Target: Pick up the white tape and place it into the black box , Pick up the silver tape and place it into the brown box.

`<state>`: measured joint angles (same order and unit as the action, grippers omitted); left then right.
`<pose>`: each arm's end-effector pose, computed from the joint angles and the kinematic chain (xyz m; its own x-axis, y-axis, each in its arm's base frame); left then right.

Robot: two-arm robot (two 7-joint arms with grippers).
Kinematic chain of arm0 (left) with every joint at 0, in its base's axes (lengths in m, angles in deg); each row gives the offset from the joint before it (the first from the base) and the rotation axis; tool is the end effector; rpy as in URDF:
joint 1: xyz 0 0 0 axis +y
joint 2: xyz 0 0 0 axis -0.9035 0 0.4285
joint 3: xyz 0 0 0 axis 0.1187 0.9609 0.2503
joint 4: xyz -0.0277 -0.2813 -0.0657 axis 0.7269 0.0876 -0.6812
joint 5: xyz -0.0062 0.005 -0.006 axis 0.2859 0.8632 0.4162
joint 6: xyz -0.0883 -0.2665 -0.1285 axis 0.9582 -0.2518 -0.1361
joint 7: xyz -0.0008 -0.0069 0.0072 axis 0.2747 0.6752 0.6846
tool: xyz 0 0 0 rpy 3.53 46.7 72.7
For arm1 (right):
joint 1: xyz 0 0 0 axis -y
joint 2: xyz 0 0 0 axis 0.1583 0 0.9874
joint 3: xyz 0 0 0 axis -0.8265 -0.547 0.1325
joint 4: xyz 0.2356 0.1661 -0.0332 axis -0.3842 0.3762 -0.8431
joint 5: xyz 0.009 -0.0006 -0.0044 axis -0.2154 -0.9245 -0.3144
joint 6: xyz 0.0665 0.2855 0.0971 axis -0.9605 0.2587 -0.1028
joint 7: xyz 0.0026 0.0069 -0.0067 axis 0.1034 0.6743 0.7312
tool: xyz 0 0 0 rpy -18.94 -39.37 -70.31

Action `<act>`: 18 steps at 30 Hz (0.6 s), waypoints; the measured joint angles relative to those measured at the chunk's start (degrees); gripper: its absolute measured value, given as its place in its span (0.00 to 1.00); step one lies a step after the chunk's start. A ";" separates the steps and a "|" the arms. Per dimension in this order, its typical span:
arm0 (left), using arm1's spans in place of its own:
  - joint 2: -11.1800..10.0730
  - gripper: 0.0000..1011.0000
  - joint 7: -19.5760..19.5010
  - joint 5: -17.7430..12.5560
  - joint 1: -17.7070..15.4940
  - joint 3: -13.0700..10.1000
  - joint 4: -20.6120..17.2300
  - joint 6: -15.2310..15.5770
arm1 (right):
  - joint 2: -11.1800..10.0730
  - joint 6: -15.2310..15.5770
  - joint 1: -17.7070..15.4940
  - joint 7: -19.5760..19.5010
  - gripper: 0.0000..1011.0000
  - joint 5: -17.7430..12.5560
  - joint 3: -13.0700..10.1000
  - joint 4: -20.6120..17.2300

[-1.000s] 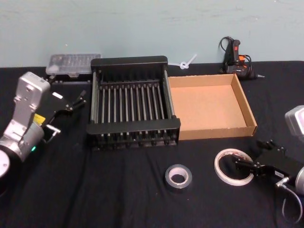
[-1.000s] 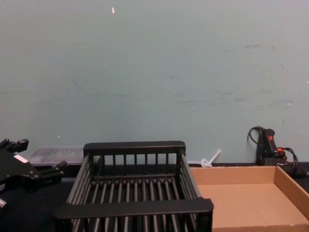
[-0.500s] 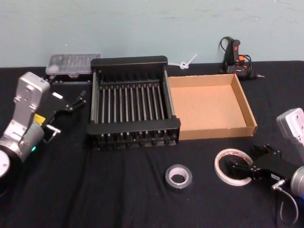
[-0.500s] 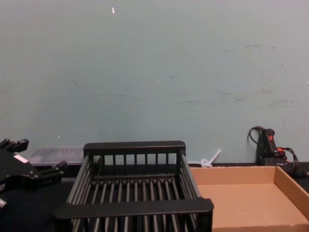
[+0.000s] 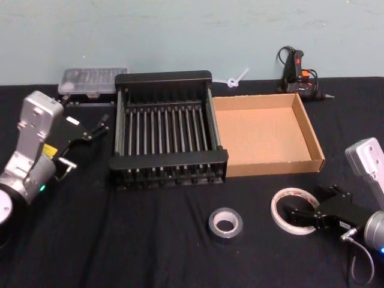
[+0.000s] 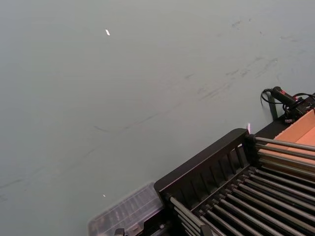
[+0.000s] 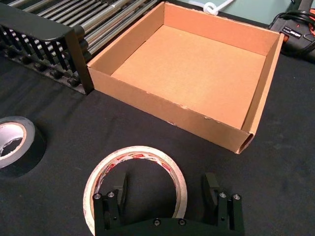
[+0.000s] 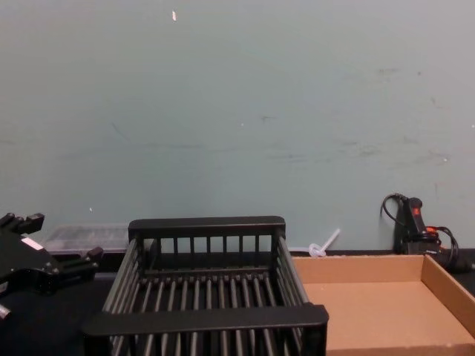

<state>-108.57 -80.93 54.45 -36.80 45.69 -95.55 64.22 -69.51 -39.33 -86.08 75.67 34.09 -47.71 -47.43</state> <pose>0.3579 0.0827 -0.3023 0.2923 0.8803 0.3737 -0.9553 0.2873 0.0704 0.2896 -0.0834 -0.2912 0.5358 -0.8430 0.0473 0.7323 0.4361 -0.5230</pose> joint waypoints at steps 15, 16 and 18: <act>0.00 0.99 0.00 0.00 0.00 0.00 0.00 0.00 | 1.49 1.03 0.03 1.66 0.99 1.52 -0.78 0.66; 0.00 0.99 0.00 0.00 0.00 0.00 0.00 0.00 | 1.56 1.03 -0.03 1.85 0.99 1.66 -0.86 0.69; 0.00 0.99 0.00 0.00 0.00 0.00 0.00 0.00 | 1.60 1.03 -0.05 1.95 0.99 1.71 -0.89 0.71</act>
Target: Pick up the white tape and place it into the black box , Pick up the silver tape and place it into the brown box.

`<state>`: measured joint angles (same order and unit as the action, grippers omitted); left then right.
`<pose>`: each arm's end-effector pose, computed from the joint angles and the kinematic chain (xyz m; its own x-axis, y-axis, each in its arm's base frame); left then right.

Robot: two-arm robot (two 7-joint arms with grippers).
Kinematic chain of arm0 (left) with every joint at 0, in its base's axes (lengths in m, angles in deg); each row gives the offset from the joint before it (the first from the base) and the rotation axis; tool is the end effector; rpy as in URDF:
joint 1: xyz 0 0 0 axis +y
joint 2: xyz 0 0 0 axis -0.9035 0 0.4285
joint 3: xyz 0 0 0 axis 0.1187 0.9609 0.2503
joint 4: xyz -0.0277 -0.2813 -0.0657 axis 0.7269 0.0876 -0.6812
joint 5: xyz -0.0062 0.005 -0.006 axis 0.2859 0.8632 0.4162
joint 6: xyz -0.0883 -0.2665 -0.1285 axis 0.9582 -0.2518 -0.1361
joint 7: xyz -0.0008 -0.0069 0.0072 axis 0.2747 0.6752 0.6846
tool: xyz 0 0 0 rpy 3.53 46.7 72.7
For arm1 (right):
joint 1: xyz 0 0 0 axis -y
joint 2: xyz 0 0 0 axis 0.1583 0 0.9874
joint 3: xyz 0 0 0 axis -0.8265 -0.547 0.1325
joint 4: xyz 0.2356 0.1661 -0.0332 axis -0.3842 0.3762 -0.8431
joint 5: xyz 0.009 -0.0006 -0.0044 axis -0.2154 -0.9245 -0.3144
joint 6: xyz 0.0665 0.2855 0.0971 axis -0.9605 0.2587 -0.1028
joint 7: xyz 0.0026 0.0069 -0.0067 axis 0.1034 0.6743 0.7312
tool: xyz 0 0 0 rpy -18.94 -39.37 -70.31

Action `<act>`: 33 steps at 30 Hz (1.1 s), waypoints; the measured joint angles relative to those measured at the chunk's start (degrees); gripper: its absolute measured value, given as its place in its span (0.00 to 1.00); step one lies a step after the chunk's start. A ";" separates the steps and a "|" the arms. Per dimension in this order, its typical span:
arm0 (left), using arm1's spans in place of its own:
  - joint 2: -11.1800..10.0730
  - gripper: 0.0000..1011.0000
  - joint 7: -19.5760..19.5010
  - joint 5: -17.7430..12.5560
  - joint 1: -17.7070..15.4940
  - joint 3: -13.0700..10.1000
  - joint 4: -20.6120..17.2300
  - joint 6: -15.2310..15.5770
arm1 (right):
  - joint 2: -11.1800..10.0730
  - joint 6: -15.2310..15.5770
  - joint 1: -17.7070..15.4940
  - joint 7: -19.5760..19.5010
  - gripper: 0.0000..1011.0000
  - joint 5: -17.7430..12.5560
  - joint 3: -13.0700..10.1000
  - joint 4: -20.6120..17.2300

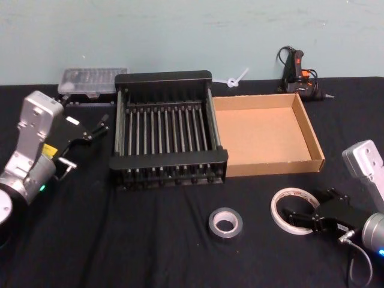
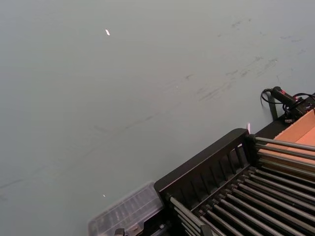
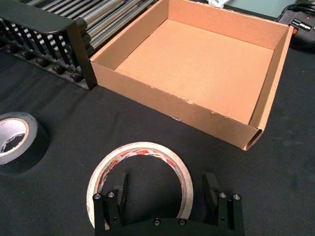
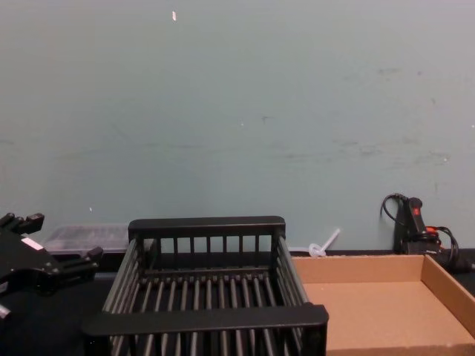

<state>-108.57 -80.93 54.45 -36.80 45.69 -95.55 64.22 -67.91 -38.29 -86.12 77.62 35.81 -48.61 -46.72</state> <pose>0.3579 0.0827 -0.3023 0.2923 0.8803 0.3737 -0.9553 0.2873 0.0704 0.2907 -0.0824 -0.2943 0.5430 -0.8391 0.0335 0.7182 0.4433 -0.5364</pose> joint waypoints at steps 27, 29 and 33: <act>0.00 0.99 0.00 0.00 0.00 0.00 0.00 0.00 | -0.15 -0.09 0.00 -0.24 0.83 -0.14 0.09 -0.07; 0.00 0.99 0.00 0.00 0.00 0.00 0.00 0.00 | -0.16 -0.09 0.00 -0.25 0.78 -0.15 0.09 -0.08; 0.00 0.99 0.00 0.00 0.00 0.00 0.00 0.00 | -0.16 -0.10 0.00 -0.28 0.64 -0.17 0.09 -0.09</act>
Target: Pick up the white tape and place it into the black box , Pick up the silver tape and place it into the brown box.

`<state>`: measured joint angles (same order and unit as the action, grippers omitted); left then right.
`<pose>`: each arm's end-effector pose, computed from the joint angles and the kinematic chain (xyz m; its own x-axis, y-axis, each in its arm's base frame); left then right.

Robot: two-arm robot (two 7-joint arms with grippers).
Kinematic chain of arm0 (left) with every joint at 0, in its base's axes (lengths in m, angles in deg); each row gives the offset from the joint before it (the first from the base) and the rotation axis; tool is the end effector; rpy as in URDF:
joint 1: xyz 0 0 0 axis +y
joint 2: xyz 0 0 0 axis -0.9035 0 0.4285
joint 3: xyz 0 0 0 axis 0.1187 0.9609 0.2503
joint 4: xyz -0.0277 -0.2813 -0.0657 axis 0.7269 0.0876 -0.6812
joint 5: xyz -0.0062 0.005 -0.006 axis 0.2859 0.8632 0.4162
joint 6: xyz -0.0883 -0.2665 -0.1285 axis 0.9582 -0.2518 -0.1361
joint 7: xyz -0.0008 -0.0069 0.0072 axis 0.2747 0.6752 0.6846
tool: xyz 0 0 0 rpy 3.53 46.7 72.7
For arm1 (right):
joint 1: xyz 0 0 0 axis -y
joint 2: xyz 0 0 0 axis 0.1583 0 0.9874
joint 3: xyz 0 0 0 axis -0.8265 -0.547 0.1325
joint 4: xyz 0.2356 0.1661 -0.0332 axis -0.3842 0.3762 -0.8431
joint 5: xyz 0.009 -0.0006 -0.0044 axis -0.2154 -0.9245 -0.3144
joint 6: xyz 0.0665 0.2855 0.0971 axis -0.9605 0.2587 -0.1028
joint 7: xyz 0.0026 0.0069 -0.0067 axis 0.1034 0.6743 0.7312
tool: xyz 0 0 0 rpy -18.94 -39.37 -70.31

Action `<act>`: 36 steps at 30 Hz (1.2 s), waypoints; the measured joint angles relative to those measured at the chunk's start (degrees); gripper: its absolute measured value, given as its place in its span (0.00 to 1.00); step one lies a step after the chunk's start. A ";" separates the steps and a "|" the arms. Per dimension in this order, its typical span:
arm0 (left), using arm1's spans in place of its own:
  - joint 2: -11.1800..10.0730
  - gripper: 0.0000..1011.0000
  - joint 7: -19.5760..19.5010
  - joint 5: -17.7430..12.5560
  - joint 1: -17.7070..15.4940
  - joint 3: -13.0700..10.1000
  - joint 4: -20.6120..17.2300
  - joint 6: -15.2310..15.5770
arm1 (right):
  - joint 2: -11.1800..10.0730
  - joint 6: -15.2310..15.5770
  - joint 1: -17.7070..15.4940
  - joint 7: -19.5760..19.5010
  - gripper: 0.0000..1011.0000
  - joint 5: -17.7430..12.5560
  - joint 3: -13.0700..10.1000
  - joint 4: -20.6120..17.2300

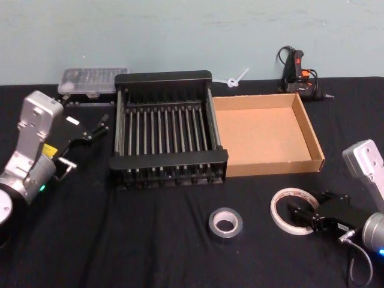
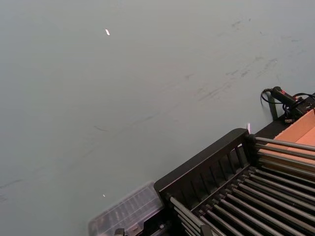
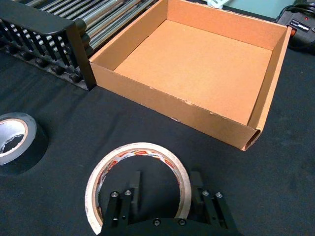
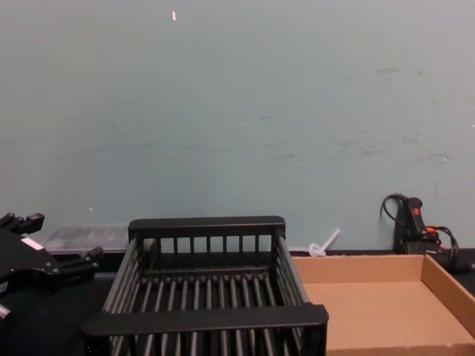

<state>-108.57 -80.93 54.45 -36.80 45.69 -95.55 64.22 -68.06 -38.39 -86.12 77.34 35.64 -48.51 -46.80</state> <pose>0.3579 0.0827 -0.3023 0.2923 0.8803 0.3737 -0.9553 0.2873 0.0704 0.2906 -0.0824 -0.2941 0.5414 -0.8400 0.0355 0.7203 0.4416 -0.5350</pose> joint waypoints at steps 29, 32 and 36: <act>0.00 0.99 0.00 0.00 0.00 0.00 0.00 0.00 | 0.00 0.00 0.00 -0.03 0.10 -0.03 0.00 0.00; 0.00 0.99 0.00 0.00 0.00 0.00 0.00 0.00 | -0.01 -0.22 -0.02 0.06 0.10 0.30 -0.09 -0.22; 0.00 0.99 0.00 0.00 0.00 0.00 0.00 0.00 | 0.07 -0.62 -0.05 0.42 0.10 0.82 -0.54 -0.80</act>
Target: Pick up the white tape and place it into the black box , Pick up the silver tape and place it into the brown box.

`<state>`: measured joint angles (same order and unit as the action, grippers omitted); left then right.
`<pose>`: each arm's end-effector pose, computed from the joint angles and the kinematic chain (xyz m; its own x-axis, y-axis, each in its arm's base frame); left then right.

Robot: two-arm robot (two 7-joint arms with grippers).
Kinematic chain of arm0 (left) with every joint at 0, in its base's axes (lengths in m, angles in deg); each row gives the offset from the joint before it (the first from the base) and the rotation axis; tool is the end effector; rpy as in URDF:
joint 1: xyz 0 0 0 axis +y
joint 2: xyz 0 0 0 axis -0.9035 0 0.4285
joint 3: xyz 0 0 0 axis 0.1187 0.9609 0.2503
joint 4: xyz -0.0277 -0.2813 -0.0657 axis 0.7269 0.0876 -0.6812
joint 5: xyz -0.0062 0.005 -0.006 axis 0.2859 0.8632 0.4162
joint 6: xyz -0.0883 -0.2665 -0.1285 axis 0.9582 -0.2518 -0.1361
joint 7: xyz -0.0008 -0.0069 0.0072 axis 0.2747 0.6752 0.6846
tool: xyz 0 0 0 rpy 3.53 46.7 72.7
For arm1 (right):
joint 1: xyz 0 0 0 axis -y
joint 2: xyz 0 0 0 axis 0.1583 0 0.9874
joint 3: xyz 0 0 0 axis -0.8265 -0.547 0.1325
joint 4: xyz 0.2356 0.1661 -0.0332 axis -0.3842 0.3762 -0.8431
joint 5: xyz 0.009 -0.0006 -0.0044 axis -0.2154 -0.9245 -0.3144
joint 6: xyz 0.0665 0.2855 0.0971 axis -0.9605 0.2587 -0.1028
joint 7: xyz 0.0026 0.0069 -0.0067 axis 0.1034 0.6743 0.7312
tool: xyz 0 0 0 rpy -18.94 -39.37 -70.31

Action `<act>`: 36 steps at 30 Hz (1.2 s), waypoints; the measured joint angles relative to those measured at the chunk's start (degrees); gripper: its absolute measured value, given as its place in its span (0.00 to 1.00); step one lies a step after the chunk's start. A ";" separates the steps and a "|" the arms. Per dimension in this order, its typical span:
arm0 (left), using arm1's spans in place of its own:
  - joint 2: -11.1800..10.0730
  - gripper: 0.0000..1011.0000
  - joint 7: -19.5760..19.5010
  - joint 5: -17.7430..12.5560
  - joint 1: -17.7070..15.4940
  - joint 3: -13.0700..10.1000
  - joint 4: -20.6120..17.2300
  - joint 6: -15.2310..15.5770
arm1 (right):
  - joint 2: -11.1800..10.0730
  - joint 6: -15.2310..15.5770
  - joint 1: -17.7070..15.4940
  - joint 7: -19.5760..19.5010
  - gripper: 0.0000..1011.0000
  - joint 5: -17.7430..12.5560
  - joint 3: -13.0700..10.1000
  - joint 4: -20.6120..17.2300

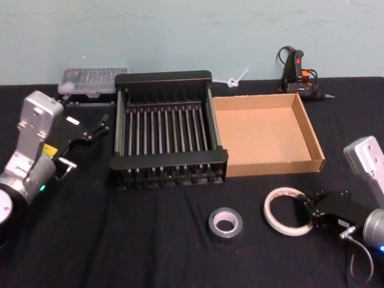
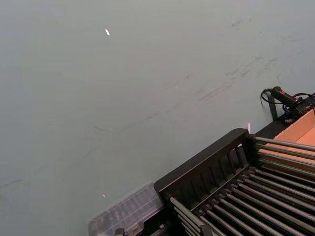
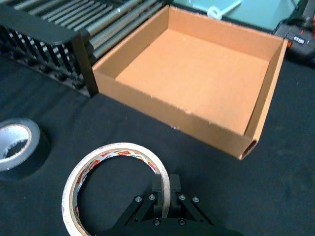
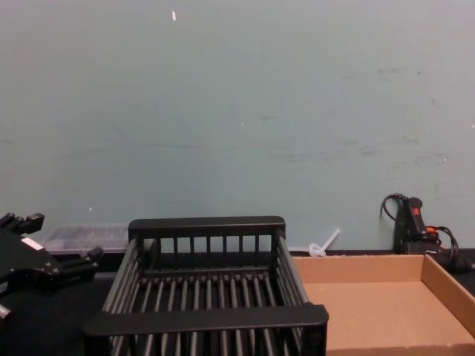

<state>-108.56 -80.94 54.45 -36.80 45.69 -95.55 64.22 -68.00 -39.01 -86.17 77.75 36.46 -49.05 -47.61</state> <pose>0.3579 0.0826 -0.3023 0.2925 0.8803 0.3735 -0.9552 0.2875 0.0704 0.2913 -0.0821 -0.2889 0.5483 -0.8346 0.0529 0.7304 0.4472 -0.5163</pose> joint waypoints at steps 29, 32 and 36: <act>0.00 0.99 0.00 0.00 0.00 0.00 0.00 0.00 | 7.55 -0.43 16.80 1.22 0.10 2.63 2.98 2.85; 0.00 0.99 0.00 0.00 0.00 0.00 0.00 0.00 | 8.72 -0.16 19.37 1.59 0.10 3.09 4.09 4.63; 0.00 0.99 0.00 0.00 0.00 0.00 0.00 0.00 | 10.22 -0.12 22.36 2.05 0.10 3.79 5.53 7.10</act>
<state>-108.57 -80.93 54.45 -36.80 45.69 -95.55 64.22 -57.78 -39.13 -63.81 79.80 40.25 -43.52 -40.51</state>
